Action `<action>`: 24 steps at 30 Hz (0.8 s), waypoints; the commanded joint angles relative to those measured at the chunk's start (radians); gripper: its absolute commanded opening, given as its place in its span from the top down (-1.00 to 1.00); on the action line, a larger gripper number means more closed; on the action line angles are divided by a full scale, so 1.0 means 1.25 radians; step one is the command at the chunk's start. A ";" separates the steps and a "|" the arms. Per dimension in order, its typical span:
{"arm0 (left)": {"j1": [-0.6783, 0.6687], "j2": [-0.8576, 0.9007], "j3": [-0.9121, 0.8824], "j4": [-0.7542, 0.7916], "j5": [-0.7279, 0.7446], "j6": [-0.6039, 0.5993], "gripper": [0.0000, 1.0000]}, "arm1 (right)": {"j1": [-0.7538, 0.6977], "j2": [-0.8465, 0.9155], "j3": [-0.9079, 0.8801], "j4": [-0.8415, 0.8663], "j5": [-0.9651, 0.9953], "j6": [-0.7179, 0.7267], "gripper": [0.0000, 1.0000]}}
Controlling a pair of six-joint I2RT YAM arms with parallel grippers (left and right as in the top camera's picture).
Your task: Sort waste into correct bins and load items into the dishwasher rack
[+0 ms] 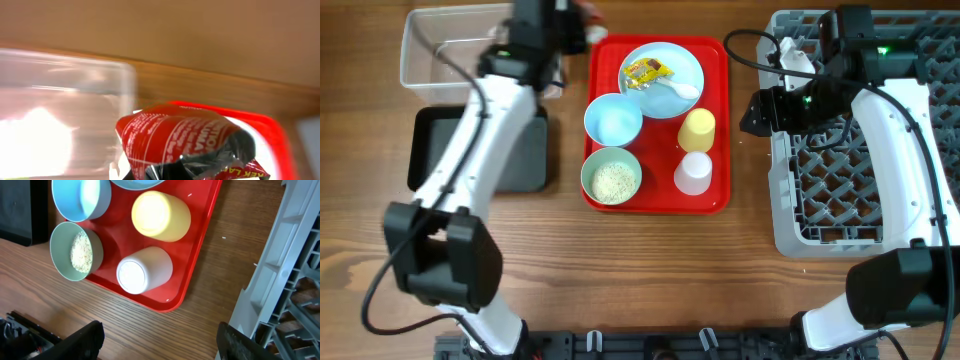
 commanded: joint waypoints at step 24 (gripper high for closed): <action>-0.179 0.293 0.004 0.216 0.128 0.122 -1.00 | 0.001 -0.020 0.009 -0.012 0.008 0.013 -0.52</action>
